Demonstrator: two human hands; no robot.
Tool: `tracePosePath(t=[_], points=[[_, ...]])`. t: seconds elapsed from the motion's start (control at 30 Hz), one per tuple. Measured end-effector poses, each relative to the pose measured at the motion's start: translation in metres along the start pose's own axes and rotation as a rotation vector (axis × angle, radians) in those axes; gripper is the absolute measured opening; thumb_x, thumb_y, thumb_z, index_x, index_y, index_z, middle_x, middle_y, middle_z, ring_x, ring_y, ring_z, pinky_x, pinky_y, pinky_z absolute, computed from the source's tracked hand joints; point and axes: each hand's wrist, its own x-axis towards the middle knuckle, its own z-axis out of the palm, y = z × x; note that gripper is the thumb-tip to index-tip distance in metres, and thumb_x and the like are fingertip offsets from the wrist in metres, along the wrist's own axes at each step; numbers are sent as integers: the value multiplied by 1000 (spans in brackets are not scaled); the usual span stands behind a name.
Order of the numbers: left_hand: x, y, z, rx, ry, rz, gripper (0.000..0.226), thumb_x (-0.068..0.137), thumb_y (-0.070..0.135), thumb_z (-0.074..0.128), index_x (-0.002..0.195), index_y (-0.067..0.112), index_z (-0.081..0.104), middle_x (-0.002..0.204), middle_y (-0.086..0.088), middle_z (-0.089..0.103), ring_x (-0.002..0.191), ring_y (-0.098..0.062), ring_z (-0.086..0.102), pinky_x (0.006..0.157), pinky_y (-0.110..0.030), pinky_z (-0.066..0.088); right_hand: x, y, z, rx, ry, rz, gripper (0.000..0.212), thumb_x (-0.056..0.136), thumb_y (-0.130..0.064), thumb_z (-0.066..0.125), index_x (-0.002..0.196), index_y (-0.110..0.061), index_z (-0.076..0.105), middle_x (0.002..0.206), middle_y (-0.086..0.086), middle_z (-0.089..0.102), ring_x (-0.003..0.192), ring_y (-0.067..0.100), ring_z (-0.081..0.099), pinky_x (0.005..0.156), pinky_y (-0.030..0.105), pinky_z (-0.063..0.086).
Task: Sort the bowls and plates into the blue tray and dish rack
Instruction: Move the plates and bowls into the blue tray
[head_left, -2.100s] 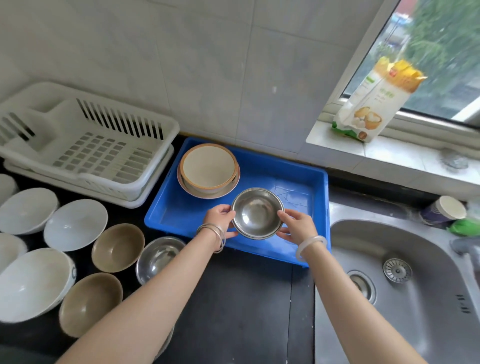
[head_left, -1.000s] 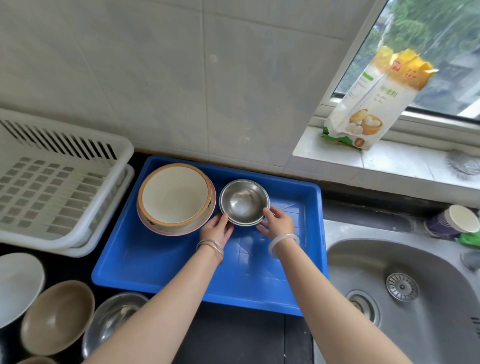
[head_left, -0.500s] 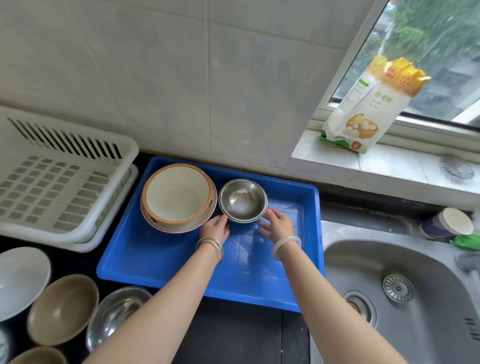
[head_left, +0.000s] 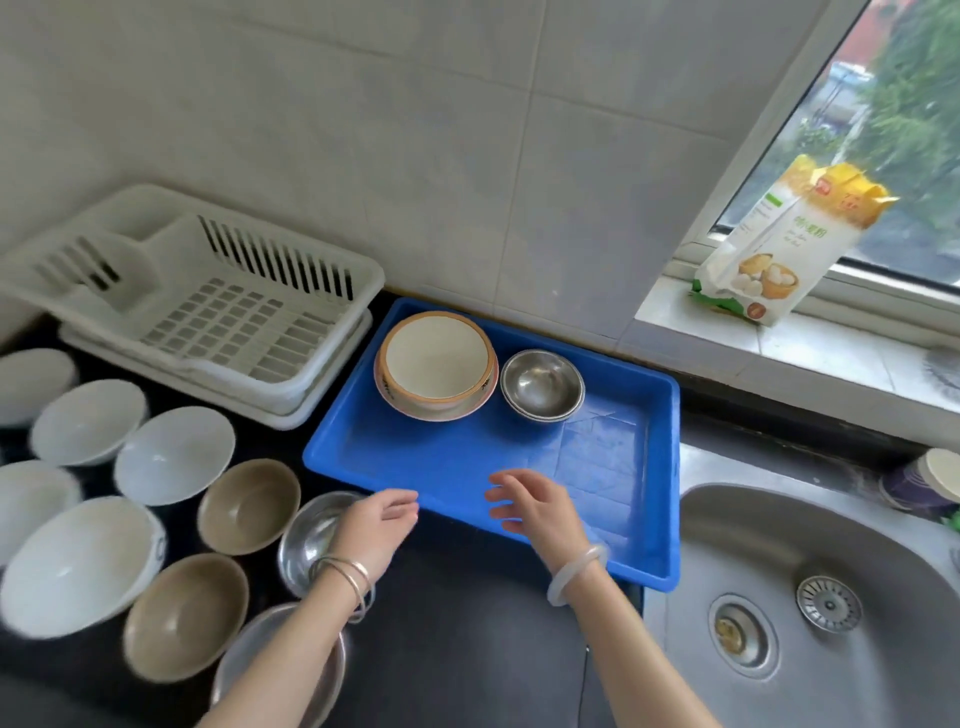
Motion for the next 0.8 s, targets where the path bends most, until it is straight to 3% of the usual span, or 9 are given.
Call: tracePosePath(t=[0.17, 0.3, 0.43, 0.67, 0.8], points=[[-39, -56, -49, 166, 154, -58, 31, 83, 1, 59, 113, 9, 63, 114, -10, 67, 104, -22, 63, 98, -33, 45, -22, 38, 53, -151, -162, 147, 16, 90, -24, 51, 86, -24, 66, 77, -5, 68, 58, 8, 60, 50, 15, 46], [-54, -82, -70, 379, 275, -29, 38, 82, 5, 58, 117, 19, 62, 118, -4, 67, 106, -22, 62, 91, -31, 48, -18, 56, 88, -316, -182, 194, 24, 91, -27, 48, 109, -19, 62, 87, -3, 66, 62, 8, 61, 52, 18, 49], [-58, -95, -77, 479, 245, -16, 38, 86, 7, 53, 122, 20, 56, 124, -1, 62, 113, -22, 58, 93, -33, 48, -8, 56, 114, -385, -183, 215, 35, 92, -29, 53, 125, -16, 55, 97, 3, 66, 72, 13, 65, 58, 22, 55], [-52, -102, -75, 633, 201, 27, 36, 87, 4, 49, 120, 17, 55, 121, -2, 59, 108, -22, 58, 91, -31, 48, 1, 53, 127, -241, -47, 254, 12, 93, -10, 53, 100, -9, 61, 81, 5, 67, 61, 13, 70, 53, 19, 57], [-48, -102, -76, 663, 185, 36, 25, 86, 3, 45, 103, 14, 58, 107, -4, 60, 94, -22, 59, 81, -30, 47, -6, 66, 118, -223, 71, 201, 17, 91, -5, 50, 82, -10, 64, 73, 6, 70, 56, 12, 69, 54, 19, 57]])
